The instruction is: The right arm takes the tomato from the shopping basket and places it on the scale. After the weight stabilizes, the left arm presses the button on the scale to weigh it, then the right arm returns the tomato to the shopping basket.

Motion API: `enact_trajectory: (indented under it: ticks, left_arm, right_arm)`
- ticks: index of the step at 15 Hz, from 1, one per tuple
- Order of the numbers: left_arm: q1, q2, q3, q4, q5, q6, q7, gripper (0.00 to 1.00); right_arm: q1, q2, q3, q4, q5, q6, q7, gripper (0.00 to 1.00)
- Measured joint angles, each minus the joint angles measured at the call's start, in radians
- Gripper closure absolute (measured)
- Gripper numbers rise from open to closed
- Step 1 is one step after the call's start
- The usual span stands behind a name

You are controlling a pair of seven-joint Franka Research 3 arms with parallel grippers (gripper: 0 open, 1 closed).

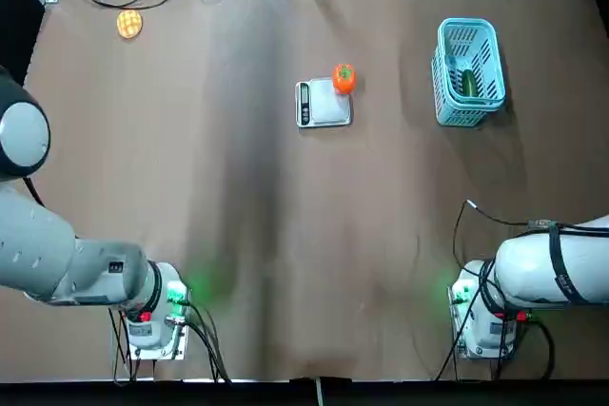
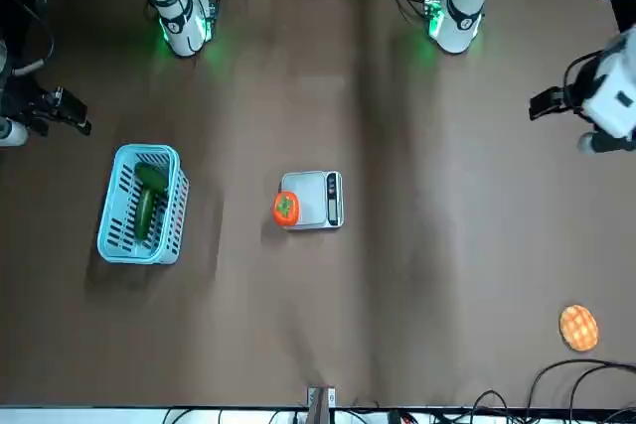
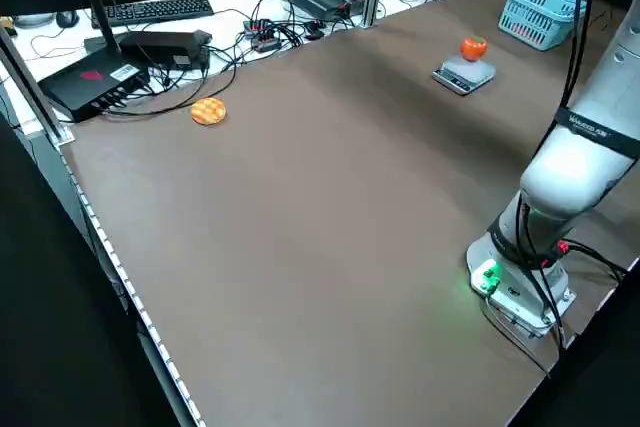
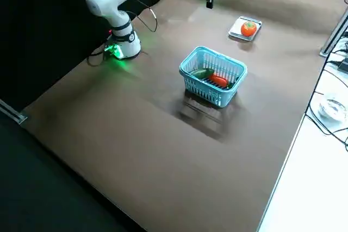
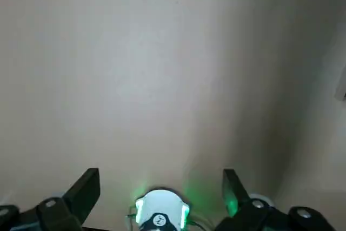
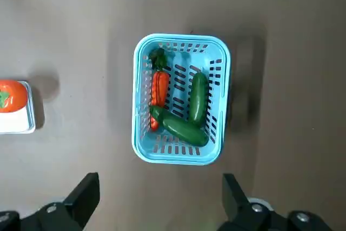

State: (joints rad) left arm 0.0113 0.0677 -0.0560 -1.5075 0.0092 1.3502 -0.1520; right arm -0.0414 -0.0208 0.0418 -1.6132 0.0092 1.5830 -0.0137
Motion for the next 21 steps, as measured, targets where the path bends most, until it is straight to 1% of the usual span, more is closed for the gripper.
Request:
enact_trajectory:
  ticks: [3,6,7,10,11,13,14,15,16,17,18,19,21]
  left_arm:
    - [0.016,-0.018,-0.003,0.000,-0.006,0.015,0.003,0.00]
    - [-0.013,-0.060,-0.004,-0.030,-0.007,0.057,-0.002,0.00]
    - [-0.038,-0.078,0.010,-0.048,-0.007,0.069,-0.007,0.00]
    - [-0.126,-0.125,0.096,-0.101,-0.007,0.084,-0.012,0.00]
    - [-0.136,-0.139,0.110,-0.120,-0.007,0.096,-0.012,0.00]
    - [-0.137,-0.164,0.118,-0.158,-0.007,0.118,-0.012,0.00]
    - [-0.136,-0.173,0.121,-0.174,-0.007,0.124,-0.012,0.00]
    - [-0.135,-0.177,0.123,-0.185,-0.007,0.128,-0.012,0.00]
    - [-0.135,-0.180,0.123,-0.192,-0.007,0.136,-0.012,0.00]
    - [-0.135,-0.181,0.122,-0.196,-0.007,0.147,-0.012,0.00]
    - [-0.135,-0.181,0.120,-0.198,-0.007,0.155,-0.012,0.00]
    - [-0.135,-0.181,0.119,-0.198,-0.007,0.166,-0.012,0.00]
    - [-0.135,-0.181,0.119,-0.200,-0.007,0.171,-0.012,0.00]
  right_arm:
    - [0.000,0.000,-0.001,0.000,0.000,0.000,0.000,0.00]
    - [0.000,0.000,-0.001,0.000,0.000,0.000,0.000,0.01]
    - [0.000,0.000,-0.001,0.000,-0.001,0.000,0.000,0.00]
    - [0.003,0.004,0.004,-0.002,0.006,0.000,-0.001,0.01]
    - [0.017,0.012,0.008,-0.005,0.021,-0.003,-0.003,0.01]
    - [0.076,0.042,0.016,-0.009,0.067,-0.005,0.005,0.02]
    - [0.106,0.060,0.019,-0.012,0.136,-0.002,0.013,0.02]
    - [0.126,0.082,0.021,-0.016,0.230,0.007,0.018,0.04]
    - [0.137,0.109,0.022,-0.022,0.324,0.028,0.019,0.04]
    - [0.141,0.143,0.022,-0.027,0.394,0.062,0.017,0.04]
    - [0.143,0.183,0.023,-0.030,0.442,0.098,0.006,0.04]
    - [0.148,0.268,0.023,-0.032,0.535,0.150,-0.024,0.03]
    - [0.158,0.351,0.023,-0.033,0.625,0.210,-0.070,0.03]
